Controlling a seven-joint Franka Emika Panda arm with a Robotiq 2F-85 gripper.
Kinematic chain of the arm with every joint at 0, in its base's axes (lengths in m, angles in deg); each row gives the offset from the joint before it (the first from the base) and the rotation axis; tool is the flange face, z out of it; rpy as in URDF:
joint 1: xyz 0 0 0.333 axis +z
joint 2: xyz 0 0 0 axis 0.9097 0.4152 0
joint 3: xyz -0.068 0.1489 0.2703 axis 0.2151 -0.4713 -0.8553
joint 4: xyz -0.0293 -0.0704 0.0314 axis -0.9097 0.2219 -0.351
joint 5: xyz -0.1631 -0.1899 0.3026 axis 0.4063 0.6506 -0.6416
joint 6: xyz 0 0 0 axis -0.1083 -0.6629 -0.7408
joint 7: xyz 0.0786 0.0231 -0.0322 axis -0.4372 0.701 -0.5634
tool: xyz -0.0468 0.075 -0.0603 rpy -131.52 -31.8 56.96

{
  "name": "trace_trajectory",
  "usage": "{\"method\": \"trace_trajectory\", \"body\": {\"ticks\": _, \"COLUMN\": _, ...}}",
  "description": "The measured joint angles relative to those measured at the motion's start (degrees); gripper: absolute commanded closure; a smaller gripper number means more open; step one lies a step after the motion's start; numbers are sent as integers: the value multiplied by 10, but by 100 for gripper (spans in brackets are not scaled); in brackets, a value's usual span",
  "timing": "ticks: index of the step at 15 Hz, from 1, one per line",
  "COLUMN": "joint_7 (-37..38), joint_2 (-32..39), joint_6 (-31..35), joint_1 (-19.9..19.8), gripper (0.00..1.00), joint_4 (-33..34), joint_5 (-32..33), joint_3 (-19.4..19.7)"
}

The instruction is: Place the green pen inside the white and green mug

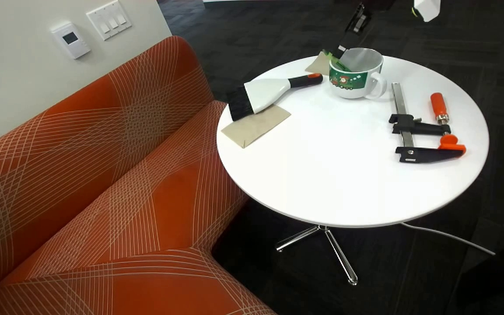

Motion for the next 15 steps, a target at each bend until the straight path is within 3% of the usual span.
{"method": "trace_trajectory", "body": {"ticks": 3, "joint_7": 0, "joint_2": -3, "joint_6": 37, "joint_1": 13, "gripper": 10, "joint_4": -6, "joint_5": 0, "joint_3": 14}}
{"method": "trace_trajectory", "body": {"ticks": 5, "joint_7": 1, "joint_2": -17, "joint_6": 51, "joint_1": 25, "gripper": 0, "joint_4": -14, "joint_5": 1, "joint_3": 24}}
{"method": "trace_trajectory", "body": {"ticks": 15, "joint_7": 2, "joint_2": -158, "joint_6": 48, "joint_1": 77, "gripper": 0, "joint_4": -61, "joint_5": 1, "joint_3": 46}}
